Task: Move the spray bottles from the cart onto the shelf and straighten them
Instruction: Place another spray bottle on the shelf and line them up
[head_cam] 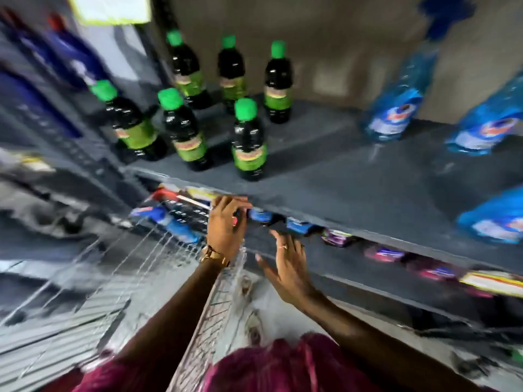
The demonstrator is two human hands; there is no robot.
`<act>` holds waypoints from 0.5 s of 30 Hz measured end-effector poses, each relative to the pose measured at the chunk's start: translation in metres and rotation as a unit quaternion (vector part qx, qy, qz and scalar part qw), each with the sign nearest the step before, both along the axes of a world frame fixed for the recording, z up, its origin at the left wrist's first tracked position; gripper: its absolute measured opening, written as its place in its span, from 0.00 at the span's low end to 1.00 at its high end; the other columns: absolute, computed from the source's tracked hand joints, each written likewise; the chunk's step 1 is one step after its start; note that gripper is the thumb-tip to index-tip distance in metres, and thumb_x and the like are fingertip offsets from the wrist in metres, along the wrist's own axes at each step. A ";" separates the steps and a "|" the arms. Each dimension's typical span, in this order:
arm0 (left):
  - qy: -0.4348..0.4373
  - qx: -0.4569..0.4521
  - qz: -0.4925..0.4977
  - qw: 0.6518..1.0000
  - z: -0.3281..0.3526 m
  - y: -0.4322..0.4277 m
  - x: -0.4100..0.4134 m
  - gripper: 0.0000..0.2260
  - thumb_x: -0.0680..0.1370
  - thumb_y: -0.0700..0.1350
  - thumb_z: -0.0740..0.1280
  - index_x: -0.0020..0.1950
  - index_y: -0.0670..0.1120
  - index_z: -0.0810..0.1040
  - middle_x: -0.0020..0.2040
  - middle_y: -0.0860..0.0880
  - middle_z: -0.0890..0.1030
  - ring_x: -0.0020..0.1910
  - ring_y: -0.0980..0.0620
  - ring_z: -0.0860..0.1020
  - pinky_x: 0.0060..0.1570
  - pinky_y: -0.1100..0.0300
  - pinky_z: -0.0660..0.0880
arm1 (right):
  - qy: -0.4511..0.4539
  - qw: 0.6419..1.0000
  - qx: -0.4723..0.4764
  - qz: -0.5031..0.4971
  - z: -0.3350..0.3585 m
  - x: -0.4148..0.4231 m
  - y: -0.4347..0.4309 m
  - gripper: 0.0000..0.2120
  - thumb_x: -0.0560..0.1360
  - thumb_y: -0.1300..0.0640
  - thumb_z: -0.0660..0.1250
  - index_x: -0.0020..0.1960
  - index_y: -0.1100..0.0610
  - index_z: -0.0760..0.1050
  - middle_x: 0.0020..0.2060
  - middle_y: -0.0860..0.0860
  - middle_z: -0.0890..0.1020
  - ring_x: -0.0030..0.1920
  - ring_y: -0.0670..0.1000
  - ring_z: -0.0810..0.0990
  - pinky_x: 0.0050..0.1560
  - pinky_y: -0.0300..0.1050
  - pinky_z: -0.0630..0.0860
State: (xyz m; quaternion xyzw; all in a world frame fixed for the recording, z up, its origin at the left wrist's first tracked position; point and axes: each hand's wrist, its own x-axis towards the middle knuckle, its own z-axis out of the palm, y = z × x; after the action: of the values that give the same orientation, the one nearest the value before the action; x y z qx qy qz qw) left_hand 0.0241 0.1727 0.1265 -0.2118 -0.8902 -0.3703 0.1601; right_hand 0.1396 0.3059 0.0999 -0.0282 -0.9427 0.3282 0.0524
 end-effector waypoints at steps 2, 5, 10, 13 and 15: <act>-0.038 -0.061 0.050 0.996 -0.018 -0.060 -0.005 0.08 0.70 0.36 0.64 0.46 0.45 0.79 0.47 0.43 0.81 0.48 0.43 0.76 0.52 0.56 0.70 | -0.040 0.998 0.010 0.038 -0.015 -0.023 -0.034 0.37 0.76 0.35 0.48 0.73 0.62 0.59 0.69 0.62 0.69 0.69 0.63 0.67 0.70 0.57 0.64; -0.113 -0.132 0.131 0.976 -0.041 -0.124 -0.013 0.10 0.68 0.41 0.63 0.48 0.44 0.77 0.46 0.39 0.81 0.46 0.40 0.78 0.48 0.51 0.70 | -0.083 0.995 0.010 0.057 -0.026 -0.058 -0.076 0.44 0.74 0.32 0.47 0.75 0.66 0.54 0.74 0.65 0.61 0.75 0.65 0.57 0.75 0.57 0.49; -0.288 -0.259 0.204 0.899 -0.061 -0.187 -0.041 0.29 0.74 0.44 0.67 0.71 0.36 0.60 0.71 0.32 0.64 0.68 0.34 0.64 0.68 0.45 0.62 | -0.184 0.981 0.000 0.056 -0.045 -0.088 -0.132 0.58 0.63 0.21 0.40 0.75 0.66 0.42 0.75 0.64 0.41 0.76 0.62 0.38 0.70 0.48 0.25; -0.304 -0.275 0.225 0.884 -0.070 -0.207 -0.064 0.35 0.75 0.47 0.65 0.75 0.40 0.50 0.77 0.38 0.51 0.73 0.36 0.56 0.70 0.44 0.59 | -0.187 0.968 0.143 0.086 -0.058 -0.084 -0.142 0.51 0.70 0.26 0.41 0.71 0.69 0.63 0.72 0.68 0.58 0.74 0.67 0.56 0.71 0.52 0.25; -0.258 -0.316 0.210 0.889 -0.070 -0.214 -0.078 0.33 0.76 0.45 0.63 0.75 0.41 0.51 0.77 0.39 0.54 0.71 0.37 0.61 0.66 0.43 0.65 | -0.177 0.951 0.236 0.099 -0.068 -0.081 -0.145 0.42 0.66 0.34 0.64 0.65 0.67 0.72 0.68 0.68 0.70 0.70 0.67 0.66 0.74 0.60 0.33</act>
State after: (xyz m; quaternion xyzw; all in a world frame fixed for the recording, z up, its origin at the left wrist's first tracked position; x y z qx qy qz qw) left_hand -0.0539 -0.0416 0.0562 0.0438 -0.9937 -0.0690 -0.0763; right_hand 0.0584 0.1608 0.0324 0.0206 -0.9855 0.0900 -0.1425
